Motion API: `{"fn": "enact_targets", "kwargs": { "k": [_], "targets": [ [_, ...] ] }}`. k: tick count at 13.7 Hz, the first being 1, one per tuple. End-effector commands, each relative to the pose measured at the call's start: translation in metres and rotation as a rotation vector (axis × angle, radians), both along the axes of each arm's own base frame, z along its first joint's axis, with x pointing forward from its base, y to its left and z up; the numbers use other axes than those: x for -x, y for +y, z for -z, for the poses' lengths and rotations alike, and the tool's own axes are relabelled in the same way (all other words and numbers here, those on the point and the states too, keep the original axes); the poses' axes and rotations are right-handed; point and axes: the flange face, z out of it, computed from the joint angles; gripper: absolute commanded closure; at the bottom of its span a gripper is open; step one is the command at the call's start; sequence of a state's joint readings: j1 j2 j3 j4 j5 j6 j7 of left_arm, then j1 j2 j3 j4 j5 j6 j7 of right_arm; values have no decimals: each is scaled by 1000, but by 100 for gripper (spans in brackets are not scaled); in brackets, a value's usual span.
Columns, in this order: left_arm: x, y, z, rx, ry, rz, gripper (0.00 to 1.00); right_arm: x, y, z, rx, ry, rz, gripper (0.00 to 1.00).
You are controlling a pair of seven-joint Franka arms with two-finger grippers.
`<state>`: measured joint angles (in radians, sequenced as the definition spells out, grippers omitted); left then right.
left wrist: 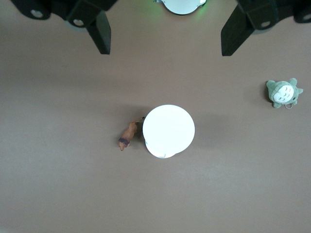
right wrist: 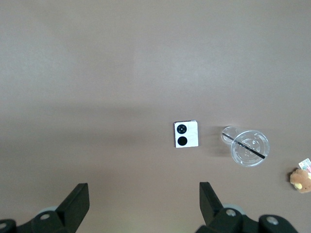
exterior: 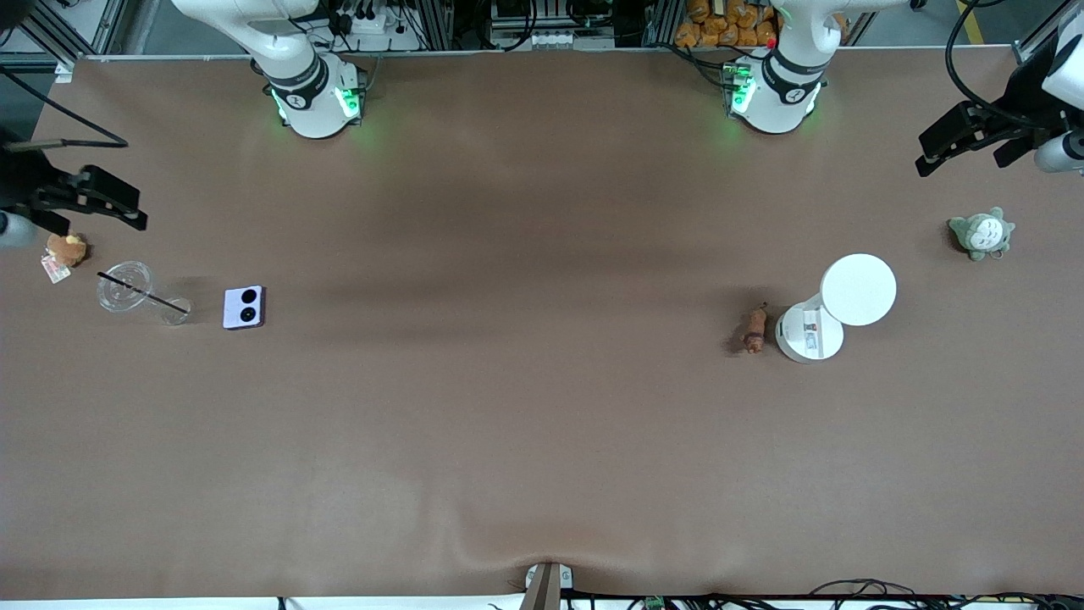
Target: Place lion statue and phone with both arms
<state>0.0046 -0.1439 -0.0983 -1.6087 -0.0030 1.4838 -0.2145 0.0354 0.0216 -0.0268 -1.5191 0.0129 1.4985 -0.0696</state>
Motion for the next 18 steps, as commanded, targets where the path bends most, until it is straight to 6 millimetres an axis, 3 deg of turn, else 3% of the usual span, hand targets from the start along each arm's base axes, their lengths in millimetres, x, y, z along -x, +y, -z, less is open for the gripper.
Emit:
{"fn": "enact_targets", "kwargs": {
  "k": [1, 8, 18],
  "targets": [
    [13, 2, -8, 17, -10, 18, 0, 14, -1, 0, 18, -10, -26, 0],
    [9, 6, -23, 18, -36, 33, 0, 13, -1, 1, 11, -6, -59, 0],
    [-7, 7, -3, 16, 2, 83, 0, 11, 0, -12, 4, -27, -59, 0]
  ]
}}
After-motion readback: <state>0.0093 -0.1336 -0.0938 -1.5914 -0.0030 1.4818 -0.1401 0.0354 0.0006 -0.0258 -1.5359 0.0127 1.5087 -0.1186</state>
